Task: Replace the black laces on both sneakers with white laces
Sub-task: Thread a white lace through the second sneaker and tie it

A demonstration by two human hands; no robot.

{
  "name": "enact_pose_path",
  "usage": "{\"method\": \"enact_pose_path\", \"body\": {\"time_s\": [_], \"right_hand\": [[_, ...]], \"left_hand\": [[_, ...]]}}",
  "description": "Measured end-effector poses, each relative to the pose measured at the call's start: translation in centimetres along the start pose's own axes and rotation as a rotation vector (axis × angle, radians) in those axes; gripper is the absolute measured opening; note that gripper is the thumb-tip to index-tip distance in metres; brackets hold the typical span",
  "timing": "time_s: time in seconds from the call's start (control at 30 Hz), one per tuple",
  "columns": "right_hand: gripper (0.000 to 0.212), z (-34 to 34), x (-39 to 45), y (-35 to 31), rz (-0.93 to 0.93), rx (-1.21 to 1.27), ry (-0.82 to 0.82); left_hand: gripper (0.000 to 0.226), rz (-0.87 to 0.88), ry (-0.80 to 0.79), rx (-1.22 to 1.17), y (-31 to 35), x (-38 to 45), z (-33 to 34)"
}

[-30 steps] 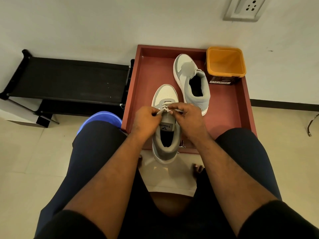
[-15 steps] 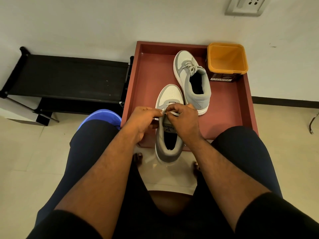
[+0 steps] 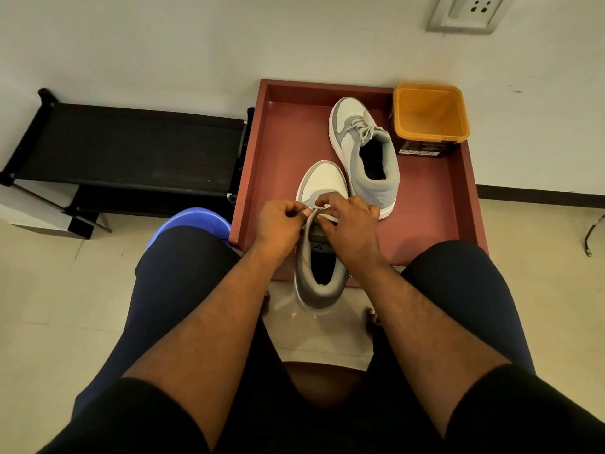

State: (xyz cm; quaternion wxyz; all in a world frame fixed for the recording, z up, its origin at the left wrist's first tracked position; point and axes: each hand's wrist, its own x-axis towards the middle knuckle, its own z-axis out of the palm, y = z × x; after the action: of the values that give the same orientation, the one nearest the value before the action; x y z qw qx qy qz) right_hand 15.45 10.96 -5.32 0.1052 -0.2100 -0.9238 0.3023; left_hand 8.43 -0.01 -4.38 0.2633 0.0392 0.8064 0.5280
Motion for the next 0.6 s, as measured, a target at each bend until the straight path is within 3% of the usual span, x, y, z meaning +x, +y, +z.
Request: {"method": "enact_pose_path", "body": {"time_s": [0.13, 0.27, 0.33, 0.4, 0.47, 0.5, 0.53, 0.6], "right_hand": [[0.031, -0.1, 0.0, 0.3, -0.058, -0.041, -0.034], [0.031, -0.4, -0.1, 0.6, -0.066, -0.028, 0.018], [0.032, -0.7, -0.2, 0.8, -0.054, -0.033, 0.059], [0.037, -1.0, -0.2, 0.9, 0.003, -0.053, 0.059], [0.044, -1.2, -0.3, 0.8, 0.066, -0.071, 0.047], [0.048, -1.3, -0.4, 0.8, 0.09, -0.071, 0.047], [0.05, -1.3, -0.4, 0.8, 0.111, -0.056, 0.052], [0.051, -1.3, -0.6, 0.8, 0.14, 0.016, 0.066]], "left_hand": [[0.012, 0.071, 0.036, 0.228, -0.2, 0.3, 0.4], [0.017, -0.151, 0.165, -0.406, 1.1, -0.2, -0.8], [0.019, -0.119, 0.343, -0.756, 2.1, -0.1, -2.4], [0.016, -0.038, 0.602, -0.952, 2.3, 0.5, -4.0], [0.012, 0.064, 0.816, -0.896, 1.8, 0.8, -5.0], [0.014, 0.122, 0.848, -0.796, 1.5, 0.7, -5.0], [0.019, 0.177, 0.81, -0.666, 1.3, 0.6, -4.7], [0.03, 0.23, 0.516, -0.341, 1.1, 0.2, -3.3]]}}
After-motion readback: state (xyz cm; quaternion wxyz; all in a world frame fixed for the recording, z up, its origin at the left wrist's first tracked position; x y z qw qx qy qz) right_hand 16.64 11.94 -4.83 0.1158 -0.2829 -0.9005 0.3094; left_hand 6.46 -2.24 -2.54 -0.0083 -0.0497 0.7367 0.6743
